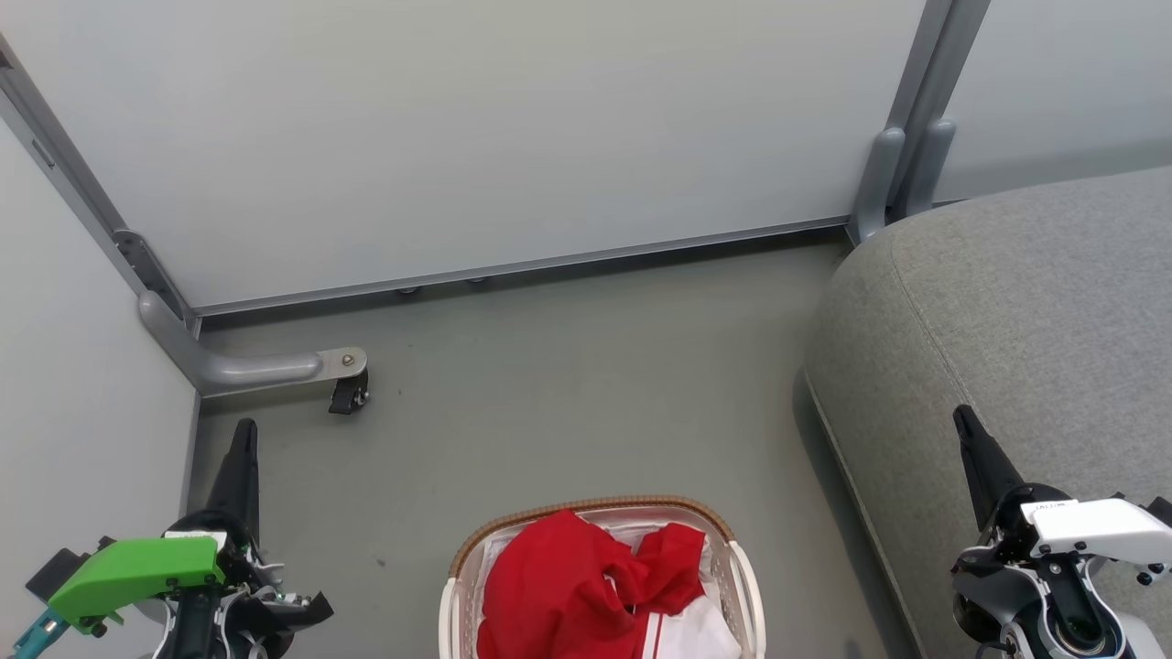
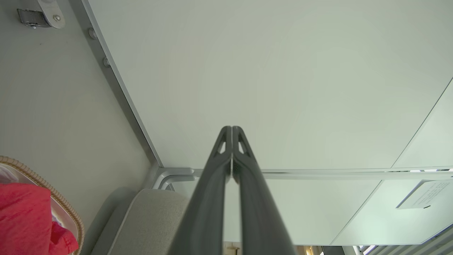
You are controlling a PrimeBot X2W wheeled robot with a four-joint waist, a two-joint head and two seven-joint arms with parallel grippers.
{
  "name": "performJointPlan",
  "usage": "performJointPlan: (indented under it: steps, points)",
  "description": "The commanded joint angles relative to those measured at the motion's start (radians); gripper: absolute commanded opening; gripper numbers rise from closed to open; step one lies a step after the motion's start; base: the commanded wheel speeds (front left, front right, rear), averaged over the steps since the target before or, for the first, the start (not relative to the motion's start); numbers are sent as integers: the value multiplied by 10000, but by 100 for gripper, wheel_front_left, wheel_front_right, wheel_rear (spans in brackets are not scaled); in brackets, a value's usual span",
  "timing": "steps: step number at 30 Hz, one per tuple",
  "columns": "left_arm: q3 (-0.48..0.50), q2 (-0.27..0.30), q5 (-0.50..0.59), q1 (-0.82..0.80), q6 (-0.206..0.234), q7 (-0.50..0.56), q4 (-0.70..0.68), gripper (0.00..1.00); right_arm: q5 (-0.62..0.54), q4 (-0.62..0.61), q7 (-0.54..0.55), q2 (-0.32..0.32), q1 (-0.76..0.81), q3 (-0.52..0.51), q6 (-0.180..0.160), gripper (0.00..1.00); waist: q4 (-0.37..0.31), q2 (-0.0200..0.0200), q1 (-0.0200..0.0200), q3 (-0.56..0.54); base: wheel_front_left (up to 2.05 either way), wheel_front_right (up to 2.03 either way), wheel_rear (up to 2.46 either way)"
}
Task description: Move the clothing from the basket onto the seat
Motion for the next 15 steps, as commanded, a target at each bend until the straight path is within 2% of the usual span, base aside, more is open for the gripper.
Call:
performJointPlan:
  steps: [1,15]
  points:
    - [34,3,66,96,-51,0,6,0,-50,8,9,-17,92,-27,8,0,0,-1,0,0,0,0,0]
    - [38,0,72,95,-51,6,8,0,-71,10,30,-5,89,-42,8,0,0,-1,0,0,0,0,0]
